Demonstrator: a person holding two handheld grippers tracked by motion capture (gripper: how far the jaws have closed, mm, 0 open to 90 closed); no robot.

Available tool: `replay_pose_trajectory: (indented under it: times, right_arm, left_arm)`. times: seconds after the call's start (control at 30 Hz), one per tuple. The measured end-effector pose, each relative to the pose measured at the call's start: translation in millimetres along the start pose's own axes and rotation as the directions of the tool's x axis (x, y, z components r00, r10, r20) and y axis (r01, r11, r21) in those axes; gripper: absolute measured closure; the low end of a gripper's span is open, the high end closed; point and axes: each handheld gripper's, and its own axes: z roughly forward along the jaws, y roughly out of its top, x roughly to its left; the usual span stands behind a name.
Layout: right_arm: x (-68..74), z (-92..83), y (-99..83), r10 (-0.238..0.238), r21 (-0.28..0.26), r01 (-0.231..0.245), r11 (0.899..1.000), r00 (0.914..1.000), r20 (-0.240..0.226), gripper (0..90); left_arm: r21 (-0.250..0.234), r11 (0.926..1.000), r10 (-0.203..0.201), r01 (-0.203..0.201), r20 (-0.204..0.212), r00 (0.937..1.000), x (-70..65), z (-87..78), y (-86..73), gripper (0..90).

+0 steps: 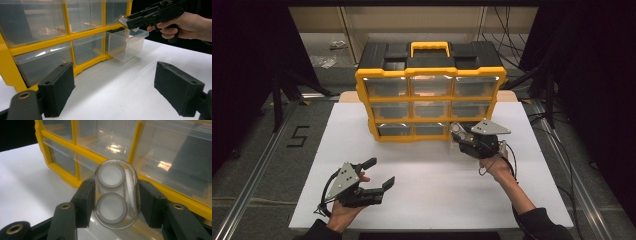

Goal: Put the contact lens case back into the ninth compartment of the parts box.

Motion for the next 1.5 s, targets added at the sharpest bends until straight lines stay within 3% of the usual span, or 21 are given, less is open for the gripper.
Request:
replay_pose_trajectory:
  times: [1.5]
  right_arm:
    - [-7.0, 21.5, -0.2, 0.016, 0.091, -0.023, 0.996, 0.9972, 0.073, 49.6]
  left_arm:
    - [0.002, 1.0000, -0.004, 0.004, -0.005, 1.0000, 1.4, -0.9, 0.0, 16.2]
